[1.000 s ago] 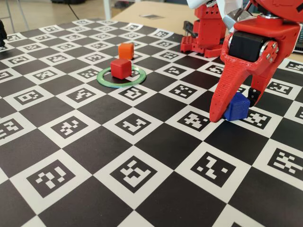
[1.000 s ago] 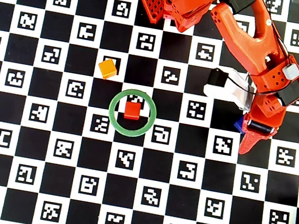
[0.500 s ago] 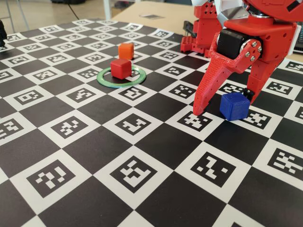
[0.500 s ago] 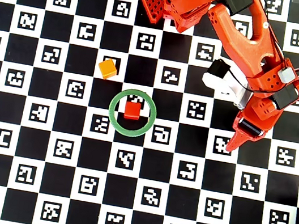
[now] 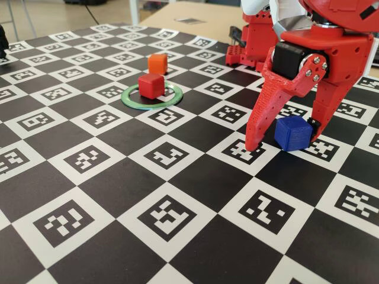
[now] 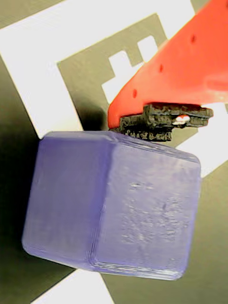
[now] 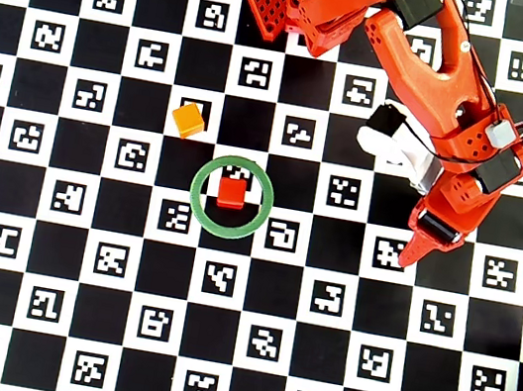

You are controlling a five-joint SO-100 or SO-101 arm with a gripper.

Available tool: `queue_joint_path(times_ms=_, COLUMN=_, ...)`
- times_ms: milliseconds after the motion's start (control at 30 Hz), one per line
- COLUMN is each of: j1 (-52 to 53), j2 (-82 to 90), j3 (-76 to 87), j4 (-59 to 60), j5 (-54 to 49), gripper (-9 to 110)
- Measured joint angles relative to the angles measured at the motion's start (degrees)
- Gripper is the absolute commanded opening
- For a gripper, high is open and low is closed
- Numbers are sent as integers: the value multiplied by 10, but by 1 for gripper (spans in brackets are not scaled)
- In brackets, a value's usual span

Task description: Grab the red cube then put it in the green circle then put the blue cube on top and finally the orange cube on top

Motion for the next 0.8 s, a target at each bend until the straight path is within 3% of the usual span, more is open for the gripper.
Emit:
queue_joint_path(times_ms=400, j1=28, j2=3, j3=25, j4=0, j5=-23, gripper=38)
queue_joint_path(times_ms=800, j1=34, j2=5, j3=27, j4=-1, j5=-32, gripper=16)
